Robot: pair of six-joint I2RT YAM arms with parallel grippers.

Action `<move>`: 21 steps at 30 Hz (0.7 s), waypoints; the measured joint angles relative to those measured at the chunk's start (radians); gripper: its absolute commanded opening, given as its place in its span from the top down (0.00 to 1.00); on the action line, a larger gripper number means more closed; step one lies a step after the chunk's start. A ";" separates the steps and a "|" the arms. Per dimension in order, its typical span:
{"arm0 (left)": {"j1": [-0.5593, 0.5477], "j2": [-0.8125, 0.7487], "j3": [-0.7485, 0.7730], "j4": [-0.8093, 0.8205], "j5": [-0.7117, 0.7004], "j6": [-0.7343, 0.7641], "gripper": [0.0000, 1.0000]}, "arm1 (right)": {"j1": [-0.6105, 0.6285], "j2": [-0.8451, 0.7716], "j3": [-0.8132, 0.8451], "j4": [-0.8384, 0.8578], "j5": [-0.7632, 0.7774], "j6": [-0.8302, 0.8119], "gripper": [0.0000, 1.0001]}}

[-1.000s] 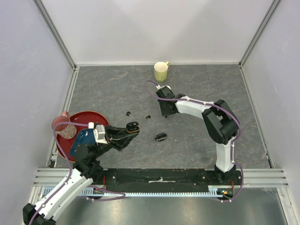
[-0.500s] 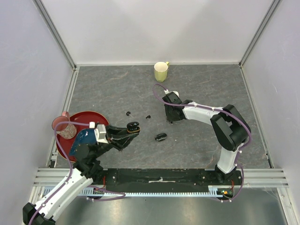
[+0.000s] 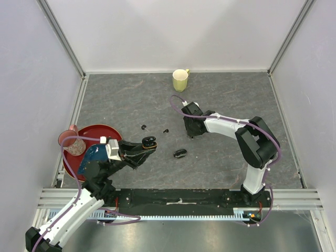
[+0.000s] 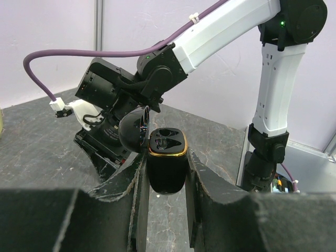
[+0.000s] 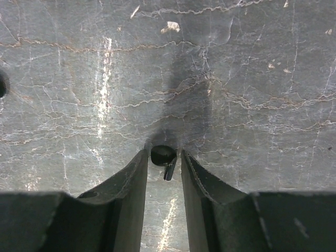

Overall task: Insert the wireless bluetooth earbuds into the charging case
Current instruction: Pick up the earbud from the center of the board.

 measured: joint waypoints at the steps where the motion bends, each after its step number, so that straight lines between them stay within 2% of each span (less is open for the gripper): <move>1: 0.000 0.000 0.000 0.000 0.000 0.000 0.98 | 0.000 0.003 0.005 -0.006 0.000 -0.004 0.61; 9: 0.000 0.000 0.000 0.000 0.000 0.000 0.98 | -0.004 0.018 0.029 -0.032 -0.005 -0.012 0.62; 12: 0.000 0.000 0.000 0.000 0.000 0.000 0.98 | -0.007 0.026 0.040 -0.035 -0.008 -0.012 0.64; 15: 0.000 -0.002 0.000 -0.001 0.000 0.000 0.98 | -0.010 0.029 0.043 -0.036 -0.012 -0.013 0.71; 21: 0.000 -0.008 -0.001 -0.009 0.000 0.000 0.98 | -0.013 0.031 0.045 -0.037 -0.016 -0.014 0.67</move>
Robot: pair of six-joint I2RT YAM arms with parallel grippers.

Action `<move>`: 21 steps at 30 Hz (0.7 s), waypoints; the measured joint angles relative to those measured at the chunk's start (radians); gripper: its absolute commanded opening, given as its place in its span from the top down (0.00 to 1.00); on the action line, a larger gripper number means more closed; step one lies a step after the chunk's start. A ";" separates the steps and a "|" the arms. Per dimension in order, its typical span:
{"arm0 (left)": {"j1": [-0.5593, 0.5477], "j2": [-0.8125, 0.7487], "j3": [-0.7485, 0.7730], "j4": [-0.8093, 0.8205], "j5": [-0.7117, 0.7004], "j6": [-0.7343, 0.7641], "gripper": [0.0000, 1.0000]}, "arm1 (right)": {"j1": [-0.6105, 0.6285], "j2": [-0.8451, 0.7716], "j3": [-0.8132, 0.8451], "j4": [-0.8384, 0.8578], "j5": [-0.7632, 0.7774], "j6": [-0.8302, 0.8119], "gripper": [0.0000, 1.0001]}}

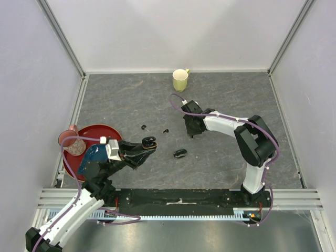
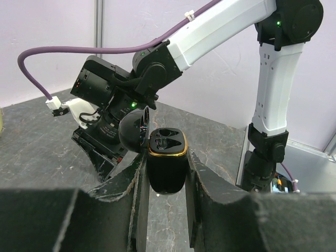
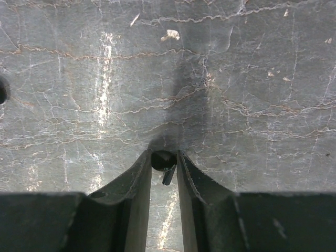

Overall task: Insert the wireless bluetooth earbuds into the charging case
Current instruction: Pick up the earbud from the center of the board.

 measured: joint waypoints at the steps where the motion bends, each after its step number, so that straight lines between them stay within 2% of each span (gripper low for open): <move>1: 0.000 0.000 0.000 -0.001 0.000 0.000 0.98 | 0.000 0.000 0.000 0.000 0.000 0.000 0.66; 3: 0.000 -0.001 0.000 -0.006 0.000 0.000 0.98 | 0.000 0.000 0.000 0.000 0.000 0.000 0.71; 16: 0.000 -0.005 -0.009 -0.009 -0.002 0.000 0.98 | -0.001 -0.016 -0.019 0.016 -0.008 -0.008 0.87; 21: 0.000 0.001 -0.009 -0.010 -0.024 0.000 0.98 | 0.000 -0.124 -0.114 0.056 -0.021 -0.002 0.87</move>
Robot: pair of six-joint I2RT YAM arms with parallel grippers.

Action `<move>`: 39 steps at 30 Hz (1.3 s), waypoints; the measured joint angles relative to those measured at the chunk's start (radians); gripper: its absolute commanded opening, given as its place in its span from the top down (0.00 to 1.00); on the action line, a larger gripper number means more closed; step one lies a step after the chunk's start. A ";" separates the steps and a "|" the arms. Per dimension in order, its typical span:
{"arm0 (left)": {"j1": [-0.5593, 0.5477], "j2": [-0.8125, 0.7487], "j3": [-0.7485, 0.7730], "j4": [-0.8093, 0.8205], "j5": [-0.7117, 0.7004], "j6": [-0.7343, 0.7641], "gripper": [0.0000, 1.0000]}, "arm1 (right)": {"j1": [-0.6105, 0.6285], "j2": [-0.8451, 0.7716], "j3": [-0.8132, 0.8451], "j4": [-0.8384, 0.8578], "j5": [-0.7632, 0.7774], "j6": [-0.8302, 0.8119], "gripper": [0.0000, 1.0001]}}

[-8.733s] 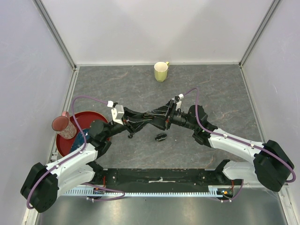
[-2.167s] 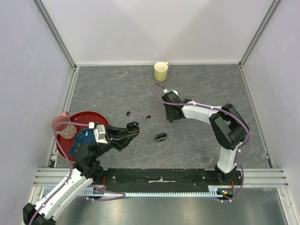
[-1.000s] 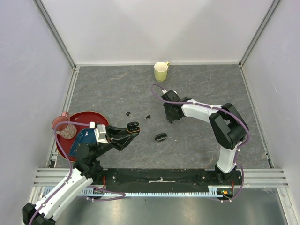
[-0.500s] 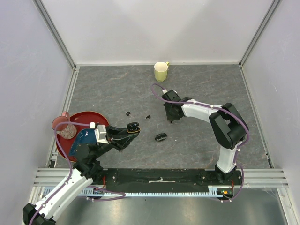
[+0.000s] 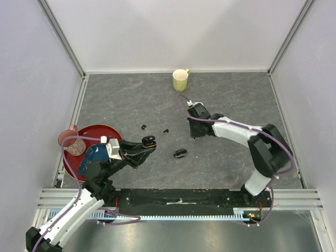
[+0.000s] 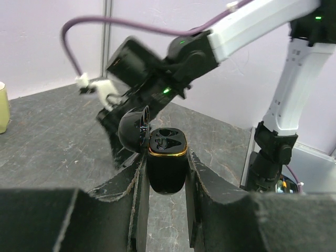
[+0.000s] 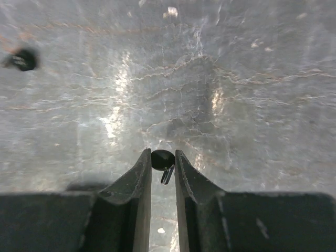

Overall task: Insert the wireless bluetooth earbuds into the charging case
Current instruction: Pick up the earbud from the center of the board, then place the earbud in the charging case.

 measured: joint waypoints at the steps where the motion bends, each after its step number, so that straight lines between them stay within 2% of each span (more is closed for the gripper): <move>1: 0.000 0.003 0.000 0.000 -0.006 0.000 0.98 | 0.001 -0.045 -0.026 0.011 0.000 0.007 0.87; 5: 0.000 0.020 0.000 0.002 -0.038 0.000 0.98 | 0.028 -0.267 -0.106 0.085 0.039 0.037 0.88; 9: 0.000 0.047 0.000 0.005 -0.074 -0.001 0.98 | 0.127 -0.471 -0.157 0.200 0.121 0.068 0.93; 17: 0.000 0.097 0.000 0.027 -0.106 -0.010 0.98 | 0.280 -0.676 -0.267 0.401 0.239 0.118 0.99; 28: 0.000 0.114 0.000 0.061 -0.100 -0.010 0.98 | 0.545 -0.751 -0.305 0.656 0.375 0.004 1.00; 39: 0.000 0.143 0.000 0.074 -0.045 -0.003 0.98 | 0.645 -0.650 -0.301 0.780 0.388 -0.056 1.00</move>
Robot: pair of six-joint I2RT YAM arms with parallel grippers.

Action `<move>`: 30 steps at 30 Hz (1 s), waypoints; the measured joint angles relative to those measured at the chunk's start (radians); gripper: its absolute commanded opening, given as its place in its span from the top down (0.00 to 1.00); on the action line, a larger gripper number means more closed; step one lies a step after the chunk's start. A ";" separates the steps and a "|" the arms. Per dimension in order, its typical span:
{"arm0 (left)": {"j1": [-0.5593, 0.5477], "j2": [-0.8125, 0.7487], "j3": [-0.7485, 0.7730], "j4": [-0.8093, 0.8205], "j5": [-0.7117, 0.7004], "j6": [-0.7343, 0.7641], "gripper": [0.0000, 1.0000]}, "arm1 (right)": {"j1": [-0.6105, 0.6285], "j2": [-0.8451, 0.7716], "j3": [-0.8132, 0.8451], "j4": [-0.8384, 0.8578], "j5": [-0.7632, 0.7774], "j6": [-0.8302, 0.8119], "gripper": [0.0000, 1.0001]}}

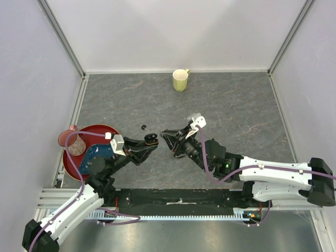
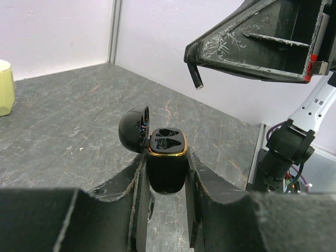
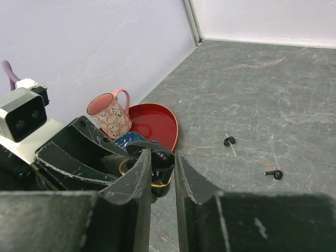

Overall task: Insert the wireless bluetooth earbuds into the charging case
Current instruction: Place the earbud in the charging case.

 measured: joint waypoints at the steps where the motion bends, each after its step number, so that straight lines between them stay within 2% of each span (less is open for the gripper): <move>1: 0.000 0.003 0.000 0.001 0.004 0.002 0.98 | 0.006 0.008 0.000 0.006 0.000 -0.003 1.00; 30: 0.000 0.009 0.008 0.039 0.064 0.013 0.98 | 0.077 0.134 0.031 0.082 0.090 -0.090 1.00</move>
